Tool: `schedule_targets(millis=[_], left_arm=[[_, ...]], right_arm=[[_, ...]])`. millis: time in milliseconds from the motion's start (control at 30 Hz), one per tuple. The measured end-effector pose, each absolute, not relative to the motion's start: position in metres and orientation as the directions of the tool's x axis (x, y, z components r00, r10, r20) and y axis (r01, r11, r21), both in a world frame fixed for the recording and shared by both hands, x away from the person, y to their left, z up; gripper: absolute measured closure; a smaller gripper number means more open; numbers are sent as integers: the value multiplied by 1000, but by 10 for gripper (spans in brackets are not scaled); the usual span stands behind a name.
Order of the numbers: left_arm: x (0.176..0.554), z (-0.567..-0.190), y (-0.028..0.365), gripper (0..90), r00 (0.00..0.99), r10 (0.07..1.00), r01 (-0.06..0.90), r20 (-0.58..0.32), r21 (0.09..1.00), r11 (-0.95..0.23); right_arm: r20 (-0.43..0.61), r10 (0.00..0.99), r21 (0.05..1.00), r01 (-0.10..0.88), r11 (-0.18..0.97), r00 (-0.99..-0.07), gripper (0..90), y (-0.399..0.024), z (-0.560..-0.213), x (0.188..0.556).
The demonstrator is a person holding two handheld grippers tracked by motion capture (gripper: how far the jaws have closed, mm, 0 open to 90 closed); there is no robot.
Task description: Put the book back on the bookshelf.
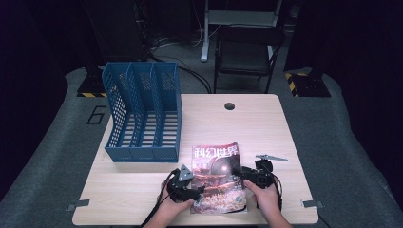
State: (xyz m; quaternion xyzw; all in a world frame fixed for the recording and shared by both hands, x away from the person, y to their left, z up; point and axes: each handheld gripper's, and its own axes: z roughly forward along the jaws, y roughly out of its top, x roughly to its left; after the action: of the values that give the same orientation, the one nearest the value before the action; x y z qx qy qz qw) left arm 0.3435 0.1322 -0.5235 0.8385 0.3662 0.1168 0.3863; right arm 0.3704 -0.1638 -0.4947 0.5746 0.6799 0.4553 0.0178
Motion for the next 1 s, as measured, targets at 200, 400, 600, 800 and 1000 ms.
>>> schedule_targets(millis=[200,400,600,800,1000], left_arm=[[344,-523,132,325,703,706,526,-83,729,-438],[344,-523,132,325,701,706,533,-95,728,-431],[344,-523,132,326,706,703,527,-86,727,-440],[344,-523,132,326,701,707,530,-88,728,-435],[343,-524,132,326,696,712,529,-93,736,-421]], right_arm=[[459,788,675,737,-10,-410,449,-155,-482,367],[432,803,657,753,33,-412,432,-151,-478,374],[431,818,615,787,42,-380,424,-154,-482,388],[425,841,599,801,17,-336,419,-153,-490,397],[428,844,634,773,-27,-322,418,-151,-494,389]])
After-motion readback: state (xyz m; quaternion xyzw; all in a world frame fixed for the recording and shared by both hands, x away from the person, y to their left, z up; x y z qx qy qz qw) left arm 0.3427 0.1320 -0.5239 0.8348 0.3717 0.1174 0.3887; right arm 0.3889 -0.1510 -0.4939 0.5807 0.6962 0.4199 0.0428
